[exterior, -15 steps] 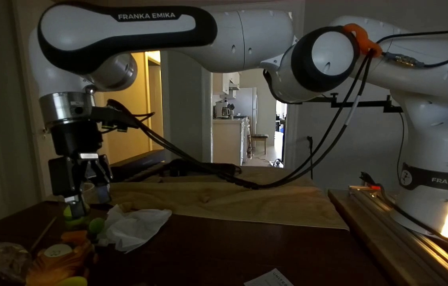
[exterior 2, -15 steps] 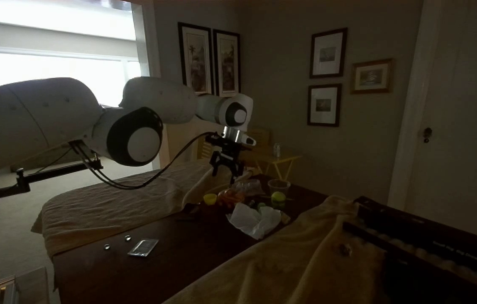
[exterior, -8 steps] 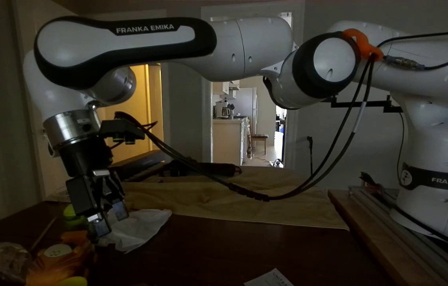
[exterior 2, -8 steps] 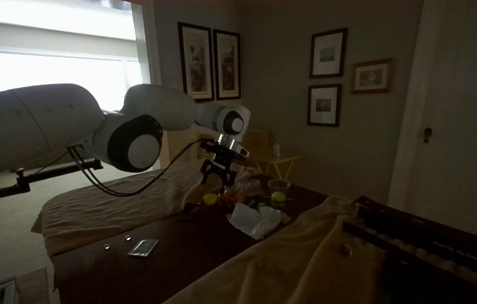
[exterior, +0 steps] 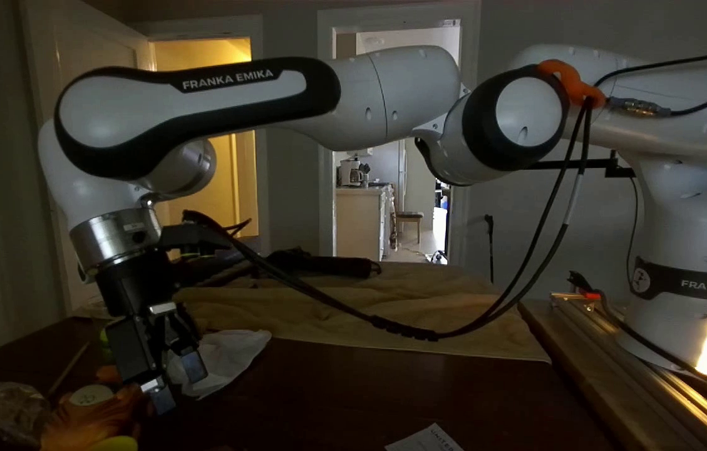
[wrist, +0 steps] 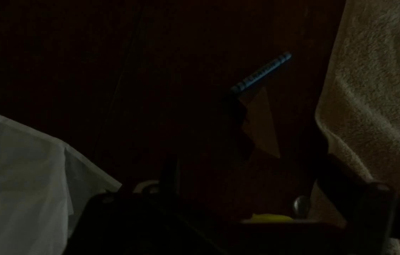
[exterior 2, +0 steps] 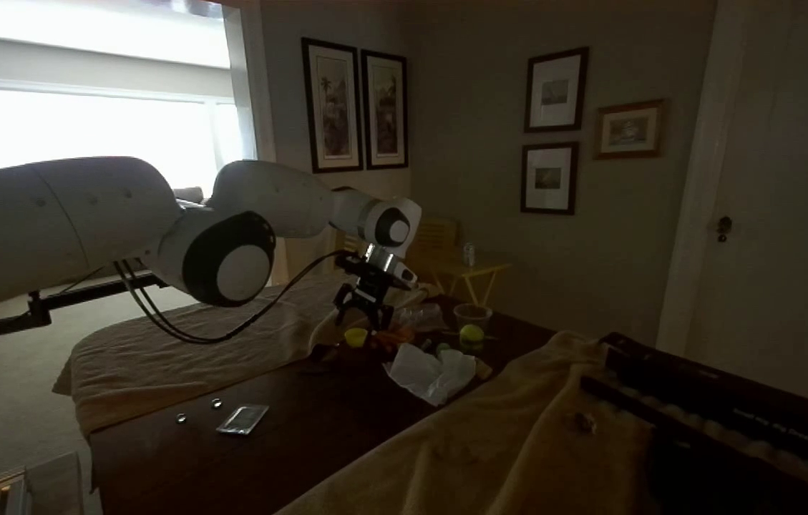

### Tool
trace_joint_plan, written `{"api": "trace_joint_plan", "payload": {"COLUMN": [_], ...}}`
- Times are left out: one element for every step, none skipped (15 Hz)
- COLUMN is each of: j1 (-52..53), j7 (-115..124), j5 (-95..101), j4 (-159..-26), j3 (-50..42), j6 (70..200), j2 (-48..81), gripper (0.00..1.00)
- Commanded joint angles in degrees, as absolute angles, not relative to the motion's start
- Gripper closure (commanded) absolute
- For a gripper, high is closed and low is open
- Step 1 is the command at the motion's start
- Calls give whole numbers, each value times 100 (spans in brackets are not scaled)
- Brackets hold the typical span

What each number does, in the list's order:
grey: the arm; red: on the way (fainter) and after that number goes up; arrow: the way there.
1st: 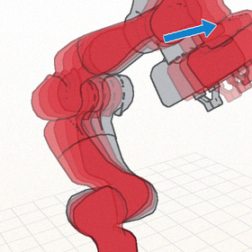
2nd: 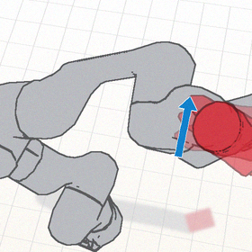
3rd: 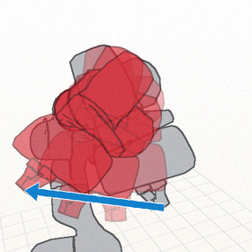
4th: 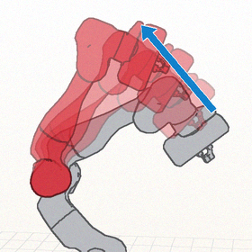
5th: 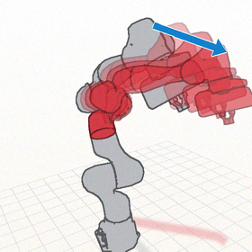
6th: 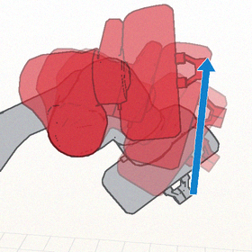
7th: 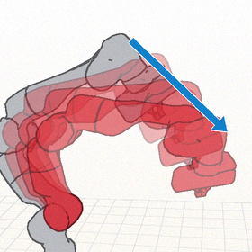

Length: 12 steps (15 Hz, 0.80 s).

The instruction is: Put the cup upright, then put the green ball and the yellow bowl in the cup

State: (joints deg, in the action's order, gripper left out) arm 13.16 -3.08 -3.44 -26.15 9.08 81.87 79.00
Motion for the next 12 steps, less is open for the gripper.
{"api": "trace_joint_plan", "payload": {"j1": [1368,1380,1393,1406,1422,1445,1458,1471,1487,1499,1507,1518], "j7": [-156,-123,-111,-101,-106,-96,-90,-89,-65,-47,-24,-11], "j5": [-543,-547,-546,-537,-528,-511,-504,-491,-475,-464,-462,-455], "j4": [-2368,-2357,-2350,-2354,-2353,-2352,-2362,-2382,-2391,-2408,-2427,-2442], "j3": [935,925,919,911,909,899,895,886,870,858,852,845], "j6": [8600,8764,8950,9095,9238,9379,9499,9624,9718,9778,9825,9843], "j2": [8167,8205,8239,8263,8276,8283,8284,8277,8275,8269,8271,8272], "gripper": [0,0,0,0,0,0,0,0,0,0,0,0]}}
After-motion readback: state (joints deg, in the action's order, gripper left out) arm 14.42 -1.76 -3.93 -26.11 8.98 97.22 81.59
